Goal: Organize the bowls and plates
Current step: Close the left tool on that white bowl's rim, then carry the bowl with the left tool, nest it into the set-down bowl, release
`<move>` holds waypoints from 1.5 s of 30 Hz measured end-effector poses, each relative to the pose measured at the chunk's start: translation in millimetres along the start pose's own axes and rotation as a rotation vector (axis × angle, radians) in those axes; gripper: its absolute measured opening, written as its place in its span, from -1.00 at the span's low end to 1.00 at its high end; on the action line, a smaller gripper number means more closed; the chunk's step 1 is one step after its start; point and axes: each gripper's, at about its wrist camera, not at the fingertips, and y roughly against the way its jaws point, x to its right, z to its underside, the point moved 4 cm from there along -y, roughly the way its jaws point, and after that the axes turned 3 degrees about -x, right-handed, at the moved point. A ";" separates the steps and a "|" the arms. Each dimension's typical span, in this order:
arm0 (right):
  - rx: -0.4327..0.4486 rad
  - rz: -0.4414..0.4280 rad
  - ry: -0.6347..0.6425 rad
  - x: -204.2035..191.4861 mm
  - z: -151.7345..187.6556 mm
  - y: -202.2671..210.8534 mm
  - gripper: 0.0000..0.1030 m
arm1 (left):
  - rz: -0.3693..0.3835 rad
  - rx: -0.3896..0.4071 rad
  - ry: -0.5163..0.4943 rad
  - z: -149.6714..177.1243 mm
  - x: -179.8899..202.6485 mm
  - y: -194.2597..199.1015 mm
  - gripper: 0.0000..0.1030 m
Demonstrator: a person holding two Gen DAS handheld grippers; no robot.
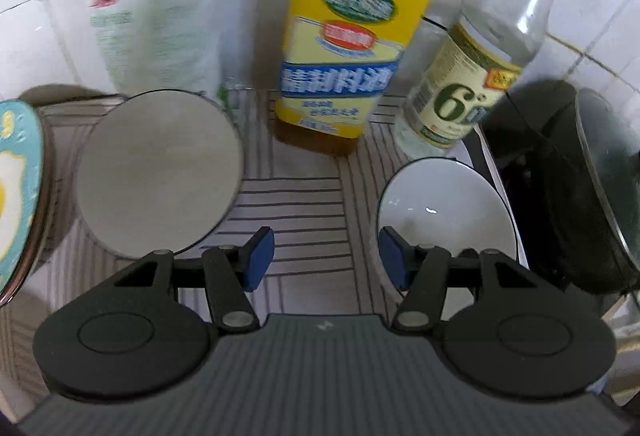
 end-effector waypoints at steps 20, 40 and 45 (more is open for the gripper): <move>-0.106 -0.030 -0.104 11.9 5.2 -14.7 -0.51 | 0.098 -0.072 -0.045 16.1 19.0 -20.8 -0.74; -0.181 -0.187 -0.038 -20.8 29.5 51.7 -0.54 | -0.001 0.010 -0.034 70.3 -17.3 73.7 -0.74; -0.171 -0.244 0.001 -30.2 32.4 77.0 -0.54 | -0.031 0.024 -0.025 83.2 -26.6 101.2 -0.74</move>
